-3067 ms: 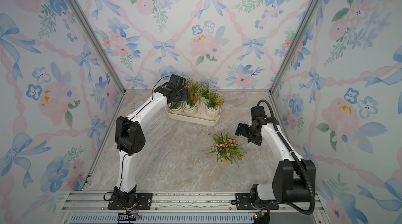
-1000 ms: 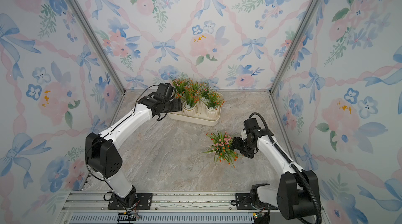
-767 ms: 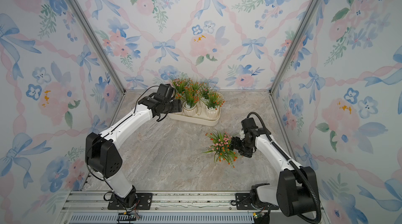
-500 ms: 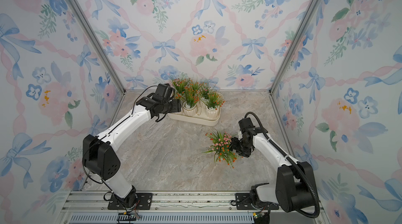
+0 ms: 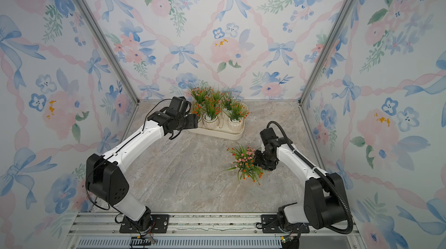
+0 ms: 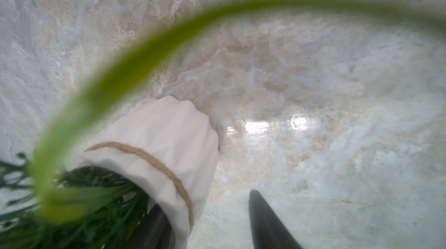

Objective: Put the potted gypsophila into the storage box
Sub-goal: Pick up the baby's breath potted plant from the center of the board.

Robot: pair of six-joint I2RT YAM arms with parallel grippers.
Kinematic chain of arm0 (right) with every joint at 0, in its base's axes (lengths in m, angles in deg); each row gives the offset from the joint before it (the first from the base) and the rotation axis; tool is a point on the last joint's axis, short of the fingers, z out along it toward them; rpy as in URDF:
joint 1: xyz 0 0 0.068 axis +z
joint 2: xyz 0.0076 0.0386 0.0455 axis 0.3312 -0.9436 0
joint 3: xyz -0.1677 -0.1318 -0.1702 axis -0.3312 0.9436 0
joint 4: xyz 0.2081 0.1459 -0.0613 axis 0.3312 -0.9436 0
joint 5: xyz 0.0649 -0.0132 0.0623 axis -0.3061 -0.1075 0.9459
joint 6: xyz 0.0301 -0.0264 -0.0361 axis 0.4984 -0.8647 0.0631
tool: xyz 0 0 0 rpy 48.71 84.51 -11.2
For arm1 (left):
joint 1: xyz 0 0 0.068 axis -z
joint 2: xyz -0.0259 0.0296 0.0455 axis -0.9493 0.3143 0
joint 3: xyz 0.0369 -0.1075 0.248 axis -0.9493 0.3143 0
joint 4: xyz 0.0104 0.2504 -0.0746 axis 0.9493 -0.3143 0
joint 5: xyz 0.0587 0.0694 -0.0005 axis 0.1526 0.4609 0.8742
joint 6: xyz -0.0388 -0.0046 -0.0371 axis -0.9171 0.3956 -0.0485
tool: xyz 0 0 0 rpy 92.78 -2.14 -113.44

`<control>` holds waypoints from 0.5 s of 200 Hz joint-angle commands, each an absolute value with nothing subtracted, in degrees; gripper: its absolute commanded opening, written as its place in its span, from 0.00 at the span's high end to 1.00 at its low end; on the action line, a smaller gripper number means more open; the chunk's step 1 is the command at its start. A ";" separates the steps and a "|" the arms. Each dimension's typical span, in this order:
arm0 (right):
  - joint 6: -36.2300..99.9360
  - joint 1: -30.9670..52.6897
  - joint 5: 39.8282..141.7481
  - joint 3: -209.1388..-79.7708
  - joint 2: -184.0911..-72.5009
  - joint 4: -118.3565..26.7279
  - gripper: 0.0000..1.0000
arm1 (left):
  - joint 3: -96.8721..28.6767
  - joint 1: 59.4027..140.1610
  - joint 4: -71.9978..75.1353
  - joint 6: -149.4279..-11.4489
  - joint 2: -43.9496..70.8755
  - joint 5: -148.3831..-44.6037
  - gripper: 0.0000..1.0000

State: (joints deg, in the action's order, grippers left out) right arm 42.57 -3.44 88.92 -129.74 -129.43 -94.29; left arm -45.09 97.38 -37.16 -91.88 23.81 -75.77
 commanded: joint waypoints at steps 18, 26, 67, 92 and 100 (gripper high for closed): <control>43.20 -1.64 86.46 -132.28 -132.89 -95.43 0.50 | -44.55 96.60 -36.98 -91.68 23.19 -76.18 0.21; 43.21 -1.64 86.35 -132.54 -133.28 -95.61 0.51 | -44.56 96.56 -36.98 -91.69 23.57 -76.27 0.21; 42.82 -0.91 86.35 -132.90 -134.38 -95.53 0.55 | -44.08 96.20 -36.92 -91.47 23.57 -76.53 0.21; 42.83 -0.71 86.09 -133.18 -134.51 -95.80 0.56 | -43.84 95.88 -36.76 -91.53 23.52 -76.56 0.21; 42.83 -0.65 86.05 -133.27 -134.47 -95.94 0.56 | -43.87 95.82 -36.73 -91.52 23.48 -76.74 0.21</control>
State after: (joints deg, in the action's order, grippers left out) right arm 42.54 -1.54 87.28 -132.26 -132.03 -95.60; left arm -44.56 96.46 -37.16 -91.86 23.83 -75.99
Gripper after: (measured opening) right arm 0.442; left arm 0.787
